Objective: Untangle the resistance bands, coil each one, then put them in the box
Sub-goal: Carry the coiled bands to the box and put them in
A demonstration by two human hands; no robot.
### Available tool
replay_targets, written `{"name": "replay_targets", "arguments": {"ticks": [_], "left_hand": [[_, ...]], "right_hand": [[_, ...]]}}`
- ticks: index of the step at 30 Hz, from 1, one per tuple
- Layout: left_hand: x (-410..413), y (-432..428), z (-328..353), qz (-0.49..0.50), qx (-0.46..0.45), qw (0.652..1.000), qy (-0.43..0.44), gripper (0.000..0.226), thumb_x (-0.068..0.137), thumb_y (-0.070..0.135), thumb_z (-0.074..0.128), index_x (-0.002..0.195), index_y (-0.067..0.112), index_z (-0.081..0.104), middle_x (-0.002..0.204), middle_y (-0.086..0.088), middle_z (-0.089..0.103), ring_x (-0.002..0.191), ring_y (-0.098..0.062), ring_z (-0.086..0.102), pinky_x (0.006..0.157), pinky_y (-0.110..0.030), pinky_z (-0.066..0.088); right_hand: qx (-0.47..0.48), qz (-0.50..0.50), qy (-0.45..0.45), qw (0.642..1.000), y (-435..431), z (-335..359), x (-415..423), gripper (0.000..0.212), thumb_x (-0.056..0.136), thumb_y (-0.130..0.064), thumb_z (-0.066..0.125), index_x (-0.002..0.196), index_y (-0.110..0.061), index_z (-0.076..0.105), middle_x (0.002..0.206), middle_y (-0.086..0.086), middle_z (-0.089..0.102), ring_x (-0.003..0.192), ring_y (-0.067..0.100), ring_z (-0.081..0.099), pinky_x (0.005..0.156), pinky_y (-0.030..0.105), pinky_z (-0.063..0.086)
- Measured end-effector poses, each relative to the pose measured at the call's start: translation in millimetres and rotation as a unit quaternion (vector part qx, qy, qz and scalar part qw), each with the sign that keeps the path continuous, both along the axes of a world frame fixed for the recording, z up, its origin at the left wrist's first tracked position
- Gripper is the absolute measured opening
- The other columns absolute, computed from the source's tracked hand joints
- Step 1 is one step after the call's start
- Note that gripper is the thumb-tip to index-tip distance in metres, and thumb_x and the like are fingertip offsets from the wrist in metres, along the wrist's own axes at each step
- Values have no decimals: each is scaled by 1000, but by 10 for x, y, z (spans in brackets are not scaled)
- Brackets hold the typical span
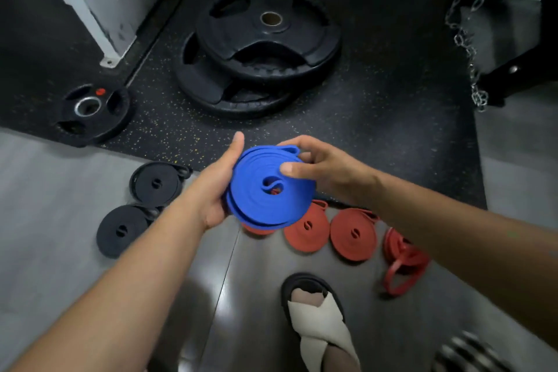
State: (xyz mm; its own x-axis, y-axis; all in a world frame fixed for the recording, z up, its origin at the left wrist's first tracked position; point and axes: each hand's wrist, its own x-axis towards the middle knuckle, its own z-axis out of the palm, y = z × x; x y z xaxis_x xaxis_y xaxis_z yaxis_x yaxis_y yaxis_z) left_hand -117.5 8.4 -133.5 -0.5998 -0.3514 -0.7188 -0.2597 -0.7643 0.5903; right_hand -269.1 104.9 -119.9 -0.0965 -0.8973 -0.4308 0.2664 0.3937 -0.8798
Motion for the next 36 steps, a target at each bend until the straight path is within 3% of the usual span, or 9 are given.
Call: {"name": "replay_targets", "arguments": {"ticks": [6,10,14,17,20,24,27,30,36], "left_hand": [[63,234,-398,39,-22,993,-107,46,89,50,45,95,11,69,89,-10,74,73,-20,70,76,-34,54],[109,321,-742,-6,-1,986,-165,49,80,49,55,104,8,68,91,-13,73,72,-22,69,80,-39,52],[36,478,-1015,-33,20,982,-182,38,91,44,47,88,12,68,73,-9,73,58,-18,69,57,-29,56],[97,520,-1184,-41,20,980,-194,34,91,38,49,94,9,68,84,-14,73,64,-22,68,63,-32,56],[107,594,-1318,-57,-96,966,-232,23,91,32,54,87,14,69,91,-16,70,78,-27,64,80,-39,51],[71,712,-1365,-60,-143,968,-199,20,95,23,46,86,30,63,96,2,66,86,-14,60,81,-31,47],[90,729,-1372,-68,-95,983,-145,12,86,27,59,95,30,66,95,0,71,84,-17,66,79,-33,52],[93,705,-1400,-74,-65,990,-101,40,62,20,82,97,25,66,90,-2,73,79,-16,67,73,-29,56],[37,731,-1419,-63,-54,993,-83,34,56,19,72,89,21,68,80,-5,73,70,-17,69,62,-26,57]], "right_hand": [[4,-15,18,1000,182,-594,202,24,87,2,57,102,-15,51,101,11,58,87,16,57,82,27,49],[53,-22,10,998,356,-970,277,22,88,-2,58,101,-17,49,102,5,58,93,15,57,82,26,50],[93,-39,36,994,498,-1242,257,30,89,-6,58,117,-11,50,108,6,57,100,16,56,87,29,48],[111,-38,6,993,603,-1366,338,30,88,-6,59,116,-11,51,104,4,59,96,14,57,82,23,50],[121,-63,-19,990,684,-1474,409,28,88,-6,60,115,-11,53,103,4,60,94,13,58,84,25,51],[132,-64,-27,989,746,-1578,376,28,87,-7,60,115,-10,54,106,6,61,96,15,59,88,30,51],[131,-66,-48,988,767,-1611,356,29,88,-6,58,117,-7,54,102,3,62,91,13,60,82,24,51],[126,-77,-67,987,768,-1599,314,27,89,-5,56,116,-8,54,98,1,62,88,10,60,81,21,51],[130,-93,-71,985,837,-1541,318,24,90,-7,55,114,-12,53,102,4,60,91,14,58,89,30,49]]}}
